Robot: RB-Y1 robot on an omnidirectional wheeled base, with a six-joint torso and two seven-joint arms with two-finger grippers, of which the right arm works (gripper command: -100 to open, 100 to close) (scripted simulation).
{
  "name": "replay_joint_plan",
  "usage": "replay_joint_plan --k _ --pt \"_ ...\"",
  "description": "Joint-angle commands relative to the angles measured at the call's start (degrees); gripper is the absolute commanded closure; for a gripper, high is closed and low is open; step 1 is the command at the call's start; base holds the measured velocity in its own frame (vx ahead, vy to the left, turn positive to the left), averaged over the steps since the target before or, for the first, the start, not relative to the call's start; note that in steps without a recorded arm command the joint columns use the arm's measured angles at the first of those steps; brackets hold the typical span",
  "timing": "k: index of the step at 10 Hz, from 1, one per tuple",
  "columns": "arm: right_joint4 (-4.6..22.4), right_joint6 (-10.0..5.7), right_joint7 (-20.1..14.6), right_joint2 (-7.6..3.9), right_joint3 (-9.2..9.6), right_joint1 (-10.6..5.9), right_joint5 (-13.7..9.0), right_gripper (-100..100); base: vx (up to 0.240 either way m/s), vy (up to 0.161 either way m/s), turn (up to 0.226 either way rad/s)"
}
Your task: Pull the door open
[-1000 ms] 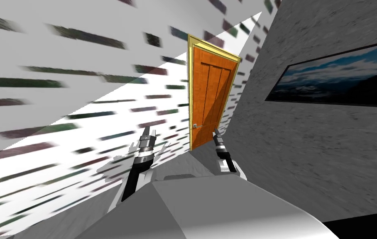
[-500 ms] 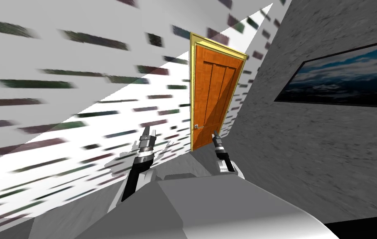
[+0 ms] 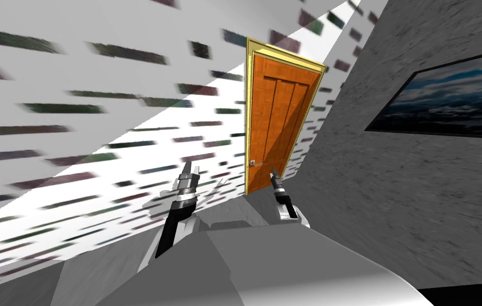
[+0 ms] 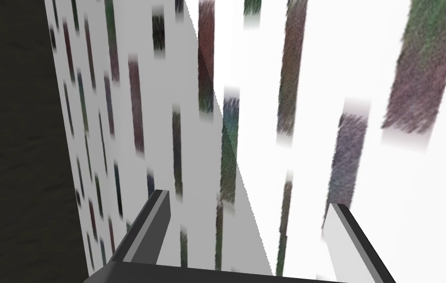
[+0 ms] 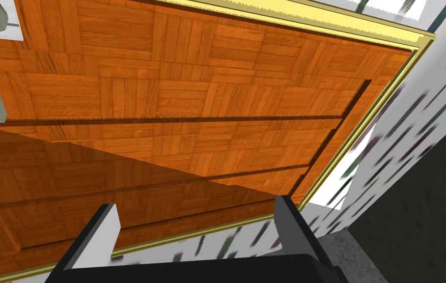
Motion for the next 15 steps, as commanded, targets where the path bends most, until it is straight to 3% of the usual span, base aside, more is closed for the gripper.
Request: replay_joint_plan --k 1,6,7,8,15 --pt "2.86 -0.69 -0.26 -0.11 -0.06 -0.64 -0.15 -100 0.032 -0.049 0.079" --pt "10.87 -3.04 -1.65 -0.90 -0.38 -4.00 -1.06 -100 0.032 -0.051 0.110" --pt "12.50 -3.04 -1.65 -0.90 -0.38 -4.00 -1.06 -100 0.024 -0.045 0.070" --pt "12.50 -3.04 -1.65 -0.90 -0.38 -4.00 -1.06 -100 0.003 -0.020 -0.007" --pt "23.96 -6.01 -3.41 -1.87 -0.78 -8.24 -2.21 -100 0.026 -0.048 0.110"
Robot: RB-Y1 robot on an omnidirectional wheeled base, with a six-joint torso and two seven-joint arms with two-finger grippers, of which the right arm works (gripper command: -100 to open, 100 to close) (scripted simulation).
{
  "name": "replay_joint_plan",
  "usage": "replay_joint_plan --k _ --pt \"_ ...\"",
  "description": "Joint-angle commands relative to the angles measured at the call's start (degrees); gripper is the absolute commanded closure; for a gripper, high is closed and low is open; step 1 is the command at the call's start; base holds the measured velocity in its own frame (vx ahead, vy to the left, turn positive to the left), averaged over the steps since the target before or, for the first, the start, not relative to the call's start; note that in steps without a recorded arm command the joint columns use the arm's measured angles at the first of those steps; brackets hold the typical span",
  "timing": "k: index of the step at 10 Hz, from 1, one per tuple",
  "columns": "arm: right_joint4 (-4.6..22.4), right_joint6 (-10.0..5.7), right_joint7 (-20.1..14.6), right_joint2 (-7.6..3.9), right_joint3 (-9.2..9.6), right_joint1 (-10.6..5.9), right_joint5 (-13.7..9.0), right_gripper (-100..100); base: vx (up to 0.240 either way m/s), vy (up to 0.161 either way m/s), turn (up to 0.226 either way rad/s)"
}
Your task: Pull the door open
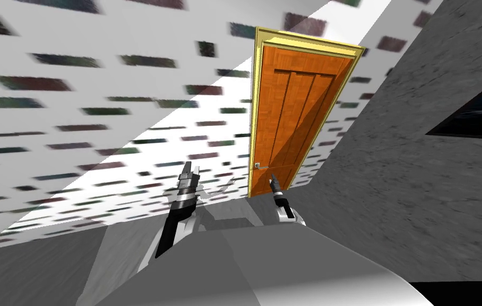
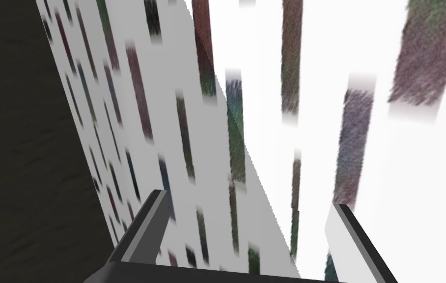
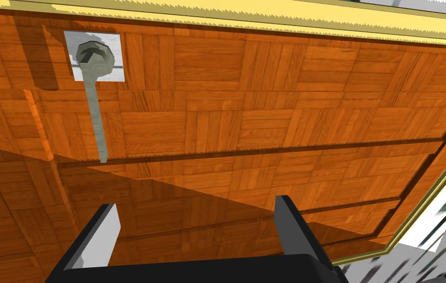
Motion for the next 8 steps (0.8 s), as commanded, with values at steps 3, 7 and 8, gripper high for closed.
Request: replay_joint_plan --k 3,7,8 --pt "6.85 -1.69 -1.02 -0.46 -0.16 -2.08 -0.63 -100 0.036 -0.067 0.135" --pt "12.15 -2.97 -1.77 -0.85 -0.33 -3.89 -1.12 -100 0.023 -0.060 0.117" --pt "14.14 -3.53 -2.10 -1.02 -0.41 -4.70 -1.34 -100 0.020 -0.044 0.125"
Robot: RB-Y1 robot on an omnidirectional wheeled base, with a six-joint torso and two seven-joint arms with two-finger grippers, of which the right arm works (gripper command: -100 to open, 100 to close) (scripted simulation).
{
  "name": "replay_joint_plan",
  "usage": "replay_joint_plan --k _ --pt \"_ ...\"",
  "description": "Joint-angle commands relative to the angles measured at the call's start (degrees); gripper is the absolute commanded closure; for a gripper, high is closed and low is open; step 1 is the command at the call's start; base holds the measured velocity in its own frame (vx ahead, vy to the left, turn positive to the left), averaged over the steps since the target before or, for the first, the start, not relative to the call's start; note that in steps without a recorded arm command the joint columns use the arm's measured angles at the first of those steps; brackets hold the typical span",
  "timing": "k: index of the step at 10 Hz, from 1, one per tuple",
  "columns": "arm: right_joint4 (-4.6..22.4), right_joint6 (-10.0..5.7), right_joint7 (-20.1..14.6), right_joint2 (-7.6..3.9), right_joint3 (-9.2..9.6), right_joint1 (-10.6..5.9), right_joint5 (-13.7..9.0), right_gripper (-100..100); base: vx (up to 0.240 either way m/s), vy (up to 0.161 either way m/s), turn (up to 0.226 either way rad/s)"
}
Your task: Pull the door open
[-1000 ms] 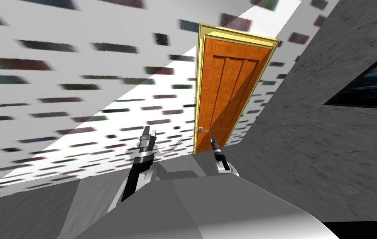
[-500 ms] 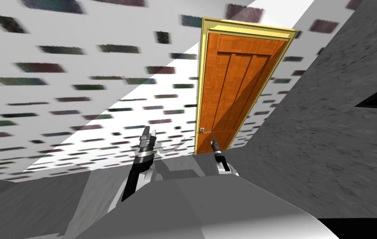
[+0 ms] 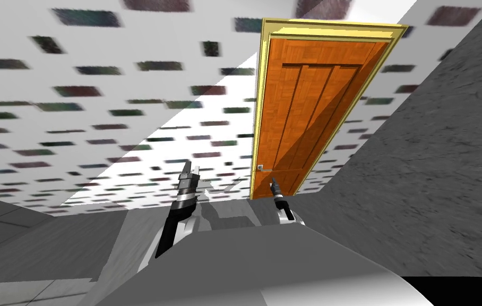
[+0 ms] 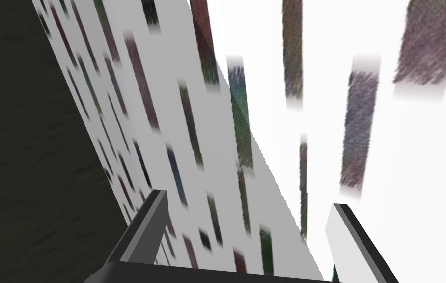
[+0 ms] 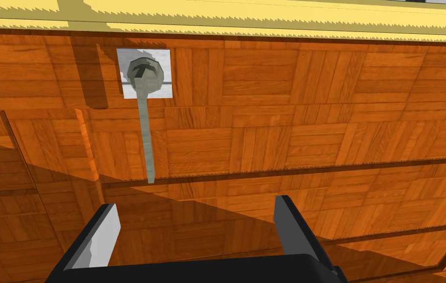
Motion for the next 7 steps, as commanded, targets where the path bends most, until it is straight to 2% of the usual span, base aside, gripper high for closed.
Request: replay_joint_plan --k 1,2,3,4,5,7 --pt "1.94 -0.62 -0.15 -0.04 -0.06 -0.66 -0.12 -100 0.017 -0.042 0.057" --pt "4.18 -1.18 -0.48 -0.21 -0.14 -1.46 -0.33 -100 0.020 -0.047 0.115" --pt "4.22 -1.18 -0.48 -0.21 -0.14 -1.46 -0.33 -100 0.022 -0.038 0.067" --pt "6.22 -1.69 -0.78 -0.37 -0.20 -2.19 -0.53 -100 0.017 -0.039 0.123" --pt "6.28 -1.69 -0.78 -0.37 -0.20 -2.19 -0.53 -100 0.013 -0.038 0.059" --pt "9.90 -2.58 -1.31 -0.63 -0.32 -3.47 -0.88 -100 0.015 -0.049 0.134"
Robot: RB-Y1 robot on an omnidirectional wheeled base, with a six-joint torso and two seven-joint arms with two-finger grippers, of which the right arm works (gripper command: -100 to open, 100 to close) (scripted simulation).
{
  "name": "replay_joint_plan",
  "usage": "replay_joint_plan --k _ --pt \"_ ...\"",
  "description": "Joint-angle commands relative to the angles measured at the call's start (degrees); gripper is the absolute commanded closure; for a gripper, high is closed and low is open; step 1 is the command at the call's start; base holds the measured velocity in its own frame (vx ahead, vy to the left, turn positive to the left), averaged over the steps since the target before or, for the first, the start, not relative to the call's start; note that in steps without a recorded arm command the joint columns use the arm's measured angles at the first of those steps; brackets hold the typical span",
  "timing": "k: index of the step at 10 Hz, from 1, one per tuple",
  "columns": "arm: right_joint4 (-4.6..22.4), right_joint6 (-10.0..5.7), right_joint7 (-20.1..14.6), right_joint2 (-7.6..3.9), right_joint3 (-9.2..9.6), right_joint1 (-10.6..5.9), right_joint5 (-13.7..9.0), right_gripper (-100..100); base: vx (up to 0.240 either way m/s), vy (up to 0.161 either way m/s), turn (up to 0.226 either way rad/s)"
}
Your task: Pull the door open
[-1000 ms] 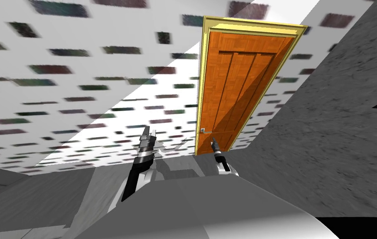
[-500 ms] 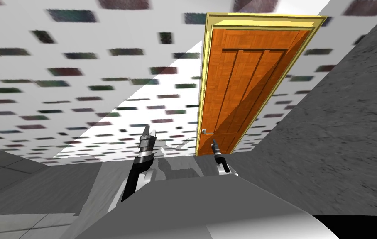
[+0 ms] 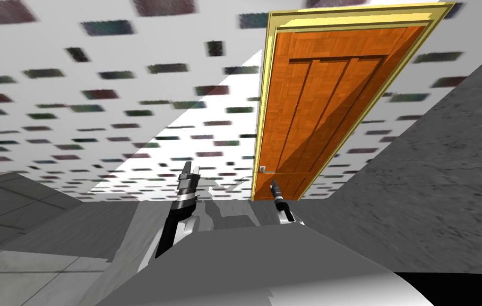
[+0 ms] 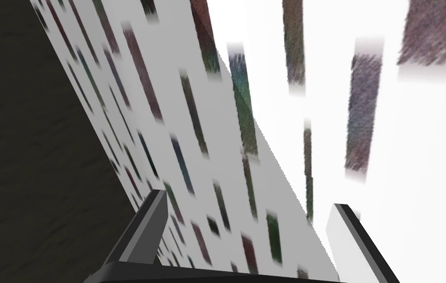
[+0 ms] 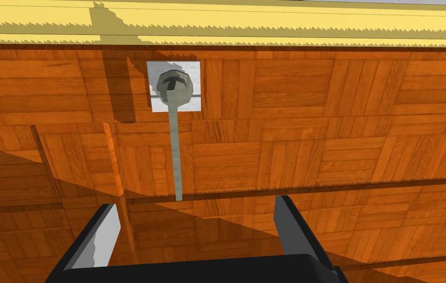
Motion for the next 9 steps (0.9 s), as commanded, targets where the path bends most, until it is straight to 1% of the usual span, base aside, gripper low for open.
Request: replay_joint_plan --k 1,4,5,6,7,9 --pt "2.08 -0.43 -0.48 -0.26 -0.06 -0.68 -0.24 -100 0.027 -0.066 0.147" --pt "6.05 -1.41 -1.06 -0.55 -0.19 -2.08 -0.62 -100 0.022 -0.066 0.115" --pt "6.07 -1.54 -0.95 -0.55 -0.20 -2.29 -0.57 -100 0.009 -0.031 0.028" --pt "6.61 -2.26 -1.77 -1.48 -0.57 -1.75 -0.88 -100 0.099 0.017 0.104" --pt "6.74 -2.48 -2.07 -1.82 -0.70 -1.52 -0.99 -100 0.162 0.052 0.104" --pt "7.40 -3.60 -3.52 -3.52 -1.36 -0.37 -1.53 -100 0.201 0.056 0.147"
